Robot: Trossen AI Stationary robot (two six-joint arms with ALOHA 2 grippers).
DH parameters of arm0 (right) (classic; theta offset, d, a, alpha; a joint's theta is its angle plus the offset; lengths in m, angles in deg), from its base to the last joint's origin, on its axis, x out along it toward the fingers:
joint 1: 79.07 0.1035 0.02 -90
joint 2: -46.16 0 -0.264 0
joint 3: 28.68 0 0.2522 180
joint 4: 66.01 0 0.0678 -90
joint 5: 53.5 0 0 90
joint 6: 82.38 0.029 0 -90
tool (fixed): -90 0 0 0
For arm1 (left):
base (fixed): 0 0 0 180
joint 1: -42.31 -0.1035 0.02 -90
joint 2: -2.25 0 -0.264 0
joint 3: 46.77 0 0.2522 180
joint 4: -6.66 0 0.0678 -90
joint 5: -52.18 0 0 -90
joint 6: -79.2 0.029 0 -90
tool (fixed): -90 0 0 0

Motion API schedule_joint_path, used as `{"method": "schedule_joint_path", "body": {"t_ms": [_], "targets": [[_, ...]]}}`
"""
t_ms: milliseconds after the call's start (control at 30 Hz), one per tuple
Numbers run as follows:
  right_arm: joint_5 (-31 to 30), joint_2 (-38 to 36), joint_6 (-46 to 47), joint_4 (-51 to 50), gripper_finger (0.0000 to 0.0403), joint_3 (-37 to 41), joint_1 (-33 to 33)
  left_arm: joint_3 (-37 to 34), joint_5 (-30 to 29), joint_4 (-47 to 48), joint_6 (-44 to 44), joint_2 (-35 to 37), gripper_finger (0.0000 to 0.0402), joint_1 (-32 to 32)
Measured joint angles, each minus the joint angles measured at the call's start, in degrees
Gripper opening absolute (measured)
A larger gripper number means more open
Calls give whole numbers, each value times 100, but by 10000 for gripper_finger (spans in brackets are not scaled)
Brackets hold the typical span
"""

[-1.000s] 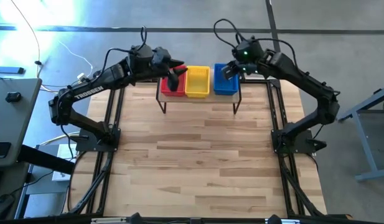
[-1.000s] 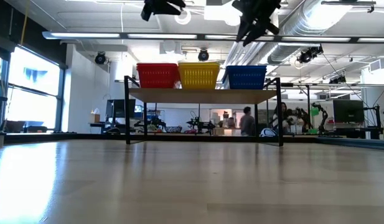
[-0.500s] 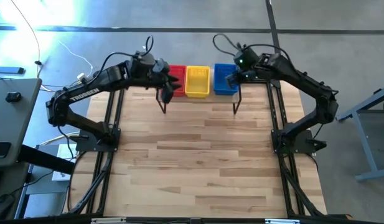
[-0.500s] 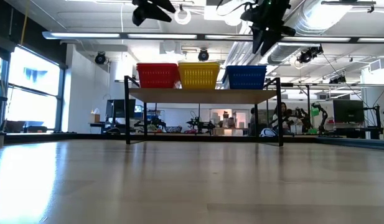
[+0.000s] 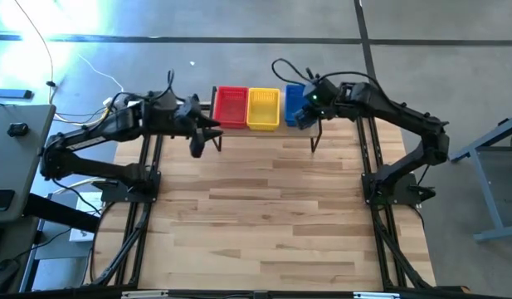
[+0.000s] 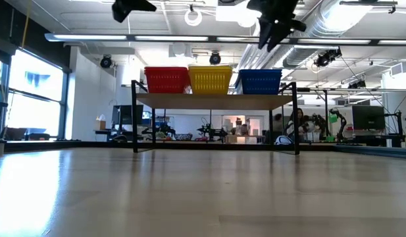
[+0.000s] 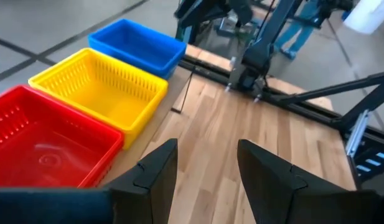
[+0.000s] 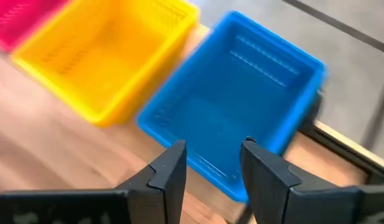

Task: Stack baskets on shelf by color
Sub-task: Adjust the blue bins

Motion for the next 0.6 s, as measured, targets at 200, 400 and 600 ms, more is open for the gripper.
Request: {"method": "schedule_joint_path", "body": {"t_ms": [200, 400, 600], "targets": [[658, 247, -808, 375, 135, 0, -220, -66, -4, 49, -9, 318, 158, 86], [958, 612, -868, 210, 135, 2, -518, -66, -3, 49, -11, 493, 158, 154], [1223, 836, -880, 182, 135, 2, -624, -66, -2, 67, -11, 503, 158, 216]]}}
